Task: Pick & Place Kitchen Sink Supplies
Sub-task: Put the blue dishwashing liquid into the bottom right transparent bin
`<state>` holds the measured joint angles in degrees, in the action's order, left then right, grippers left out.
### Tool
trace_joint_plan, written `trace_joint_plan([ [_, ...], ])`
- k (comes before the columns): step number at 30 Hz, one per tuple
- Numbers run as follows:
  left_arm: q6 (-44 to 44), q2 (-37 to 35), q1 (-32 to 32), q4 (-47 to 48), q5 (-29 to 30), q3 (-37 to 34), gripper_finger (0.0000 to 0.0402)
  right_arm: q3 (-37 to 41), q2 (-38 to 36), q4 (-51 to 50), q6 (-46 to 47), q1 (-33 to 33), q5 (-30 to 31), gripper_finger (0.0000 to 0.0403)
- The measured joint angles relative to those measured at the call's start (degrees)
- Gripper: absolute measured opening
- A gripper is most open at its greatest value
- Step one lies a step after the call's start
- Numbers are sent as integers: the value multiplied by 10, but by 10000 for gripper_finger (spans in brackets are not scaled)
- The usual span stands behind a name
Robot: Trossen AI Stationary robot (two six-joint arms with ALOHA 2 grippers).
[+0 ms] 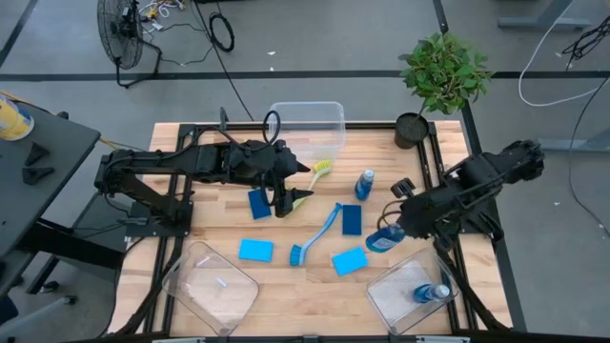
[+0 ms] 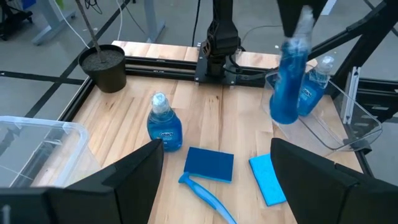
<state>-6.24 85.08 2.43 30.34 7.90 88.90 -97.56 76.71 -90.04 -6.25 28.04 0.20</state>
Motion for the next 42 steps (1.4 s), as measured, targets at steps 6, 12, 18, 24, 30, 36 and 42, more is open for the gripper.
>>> trace_joint_plan([
  [6, 0, 0, 0, -1, 0, 0, 298, 0, -5, -1, -2, 37, -13, 121],
  [12, 0, 0, 0, -1, 0, 0, 298, 0, -4, 0, 26, 73, -11, 121],
  [18, 5, 0, 0, -1, 0, 0, 298, 1, -4, 0, 27, 108, -11, 121],
  [24, 27, 0, 0, -1, 0, 0, 298, 20, -4, 0, 38, 135, -11, 121],
  [30, 29, 0, 0, 0, 0, 0, 298, 55, -4, 1, 42, 153, -12, 121],
  [36, 29, 0, 0, 0, 0, 0, 298, 94, -4, 1, 43, 178, -28, 121],
  [42, 29, 0, 0, 0, 0, 0, 298, 123, -4, 1, 43, 207, -27, 121],
])
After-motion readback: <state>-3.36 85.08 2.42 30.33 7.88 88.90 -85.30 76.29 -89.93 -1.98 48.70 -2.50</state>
